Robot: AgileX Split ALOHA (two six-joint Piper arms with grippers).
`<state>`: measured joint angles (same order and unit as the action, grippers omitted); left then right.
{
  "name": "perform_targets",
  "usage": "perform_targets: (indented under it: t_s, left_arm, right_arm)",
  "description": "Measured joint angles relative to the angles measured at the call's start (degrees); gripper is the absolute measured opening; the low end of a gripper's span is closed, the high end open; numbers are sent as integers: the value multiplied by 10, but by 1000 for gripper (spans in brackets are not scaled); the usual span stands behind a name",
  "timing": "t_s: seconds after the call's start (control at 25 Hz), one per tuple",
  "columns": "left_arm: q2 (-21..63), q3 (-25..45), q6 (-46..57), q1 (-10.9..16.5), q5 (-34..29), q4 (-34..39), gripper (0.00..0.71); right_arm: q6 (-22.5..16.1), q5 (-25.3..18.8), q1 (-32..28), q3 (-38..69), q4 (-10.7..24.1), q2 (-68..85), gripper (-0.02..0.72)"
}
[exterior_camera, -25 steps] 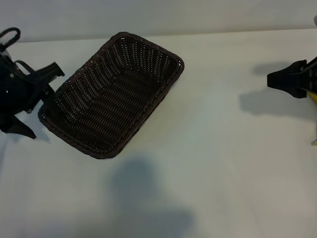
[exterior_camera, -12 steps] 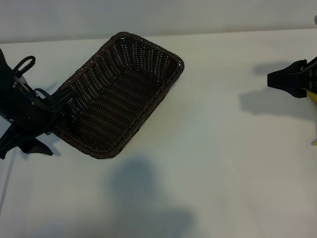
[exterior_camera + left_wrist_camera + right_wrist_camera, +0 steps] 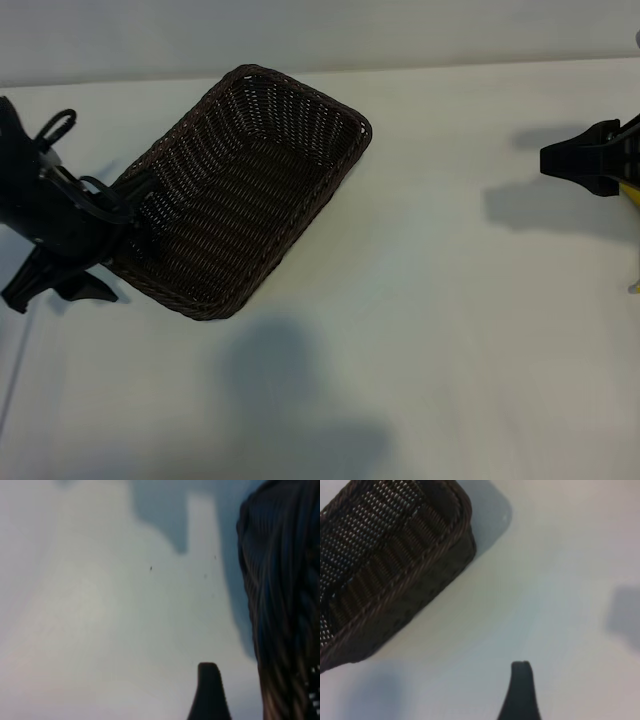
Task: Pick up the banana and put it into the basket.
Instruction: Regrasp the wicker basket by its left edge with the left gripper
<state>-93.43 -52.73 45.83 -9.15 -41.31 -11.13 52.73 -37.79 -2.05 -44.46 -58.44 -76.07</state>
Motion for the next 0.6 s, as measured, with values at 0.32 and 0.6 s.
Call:
perform_targets:
  t_s: [0.32,0.6]
  left_arm:
    - [-53,1,4,-2,51,-18,540]
    - [-74,1,10,-2,64,-27,468]
  right_arm:
    - [0,1,0,0,0,0,586]
    - [-2,1,0,0,0,0,586]
